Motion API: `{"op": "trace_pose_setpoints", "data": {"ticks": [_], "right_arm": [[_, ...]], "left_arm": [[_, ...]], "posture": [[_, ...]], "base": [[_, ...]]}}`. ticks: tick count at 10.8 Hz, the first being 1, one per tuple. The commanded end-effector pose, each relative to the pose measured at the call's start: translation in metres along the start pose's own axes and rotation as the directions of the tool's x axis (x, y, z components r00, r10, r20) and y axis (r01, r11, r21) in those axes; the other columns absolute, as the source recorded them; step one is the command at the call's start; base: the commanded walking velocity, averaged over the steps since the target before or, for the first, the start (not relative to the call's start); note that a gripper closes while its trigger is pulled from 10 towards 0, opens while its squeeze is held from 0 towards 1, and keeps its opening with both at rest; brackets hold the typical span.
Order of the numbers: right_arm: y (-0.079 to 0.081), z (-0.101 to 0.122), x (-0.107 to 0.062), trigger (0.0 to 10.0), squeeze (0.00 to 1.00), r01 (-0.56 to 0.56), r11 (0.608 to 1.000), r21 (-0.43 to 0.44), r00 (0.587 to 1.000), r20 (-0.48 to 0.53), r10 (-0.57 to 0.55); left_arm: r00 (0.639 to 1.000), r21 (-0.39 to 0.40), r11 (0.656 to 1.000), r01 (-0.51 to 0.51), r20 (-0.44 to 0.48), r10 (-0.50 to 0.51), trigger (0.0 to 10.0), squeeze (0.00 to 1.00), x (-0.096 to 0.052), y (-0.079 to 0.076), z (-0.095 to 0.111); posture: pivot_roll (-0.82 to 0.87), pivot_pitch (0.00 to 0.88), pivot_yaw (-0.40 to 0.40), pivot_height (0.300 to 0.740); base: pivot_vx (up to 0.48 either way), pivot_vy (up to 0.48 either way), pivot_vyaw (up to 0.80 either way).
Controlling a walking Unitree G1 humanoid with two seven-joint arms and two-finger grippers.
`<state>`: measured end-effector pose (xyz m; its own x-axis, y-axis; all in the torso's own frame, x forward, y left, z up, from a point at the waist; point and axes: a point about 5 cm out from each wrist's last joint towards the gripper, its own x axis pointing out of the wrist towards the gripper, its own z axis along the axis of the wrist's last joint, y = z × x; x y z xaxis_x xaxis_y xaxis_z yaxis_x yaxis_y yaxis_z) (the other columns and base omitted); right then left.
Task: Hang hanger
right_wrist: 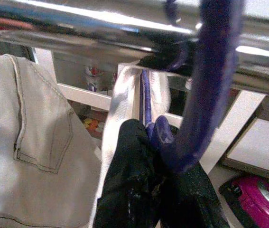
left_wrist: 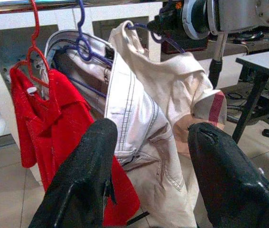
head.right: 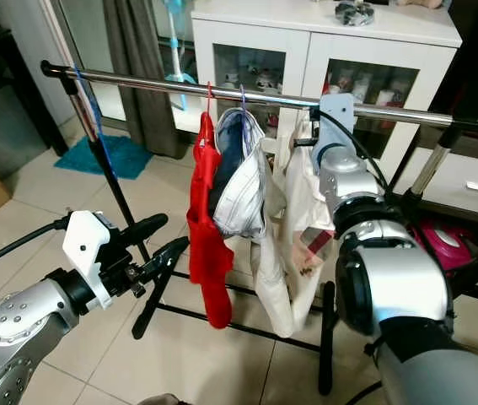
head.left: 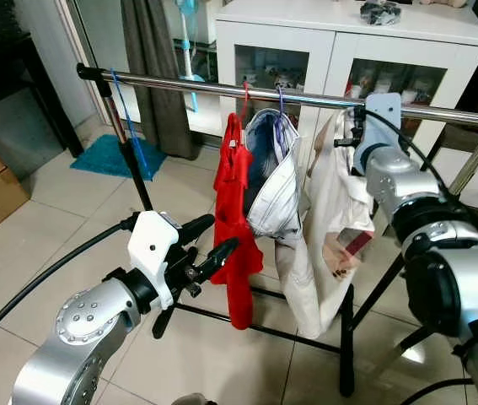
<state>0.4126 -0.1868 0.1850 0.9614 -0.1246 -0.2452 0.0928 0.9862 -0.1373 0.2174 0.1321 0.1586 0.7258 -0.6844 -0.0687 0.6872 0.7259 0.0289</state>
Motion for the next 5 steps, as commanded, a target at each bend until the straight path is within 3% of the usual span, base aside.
{"op": "trace_pose_setpoints", "data": {"ticks": [1,5], "right_arm": [[-0.0020,-0.0049,0.0002,10.0,0.00,-0.001,1.000,-0.003,0.999,-0.036,0.001],[0.0005,-0.0076,0.0003,10.0,0.00,-0.030,0.998,-0.050,0.998,-0.061,0.027]], "left_arm": [[1.000,0.012,1.000,0.005,0.003,-0.005,10.0,0.00,0.0001,0.0016,0.0036],[1.000,0.015,1.000,0.015,-0.008,-0.015,10.0,0.00,-0.0014,-0.0005,0.0022]], "posture": [[0.06,0.000,0.066,0.740],[0.07,0.000,0.071,0.740]], "base": [[0.000,0.000,0.00],[0.000,0.000,0.00]]}}
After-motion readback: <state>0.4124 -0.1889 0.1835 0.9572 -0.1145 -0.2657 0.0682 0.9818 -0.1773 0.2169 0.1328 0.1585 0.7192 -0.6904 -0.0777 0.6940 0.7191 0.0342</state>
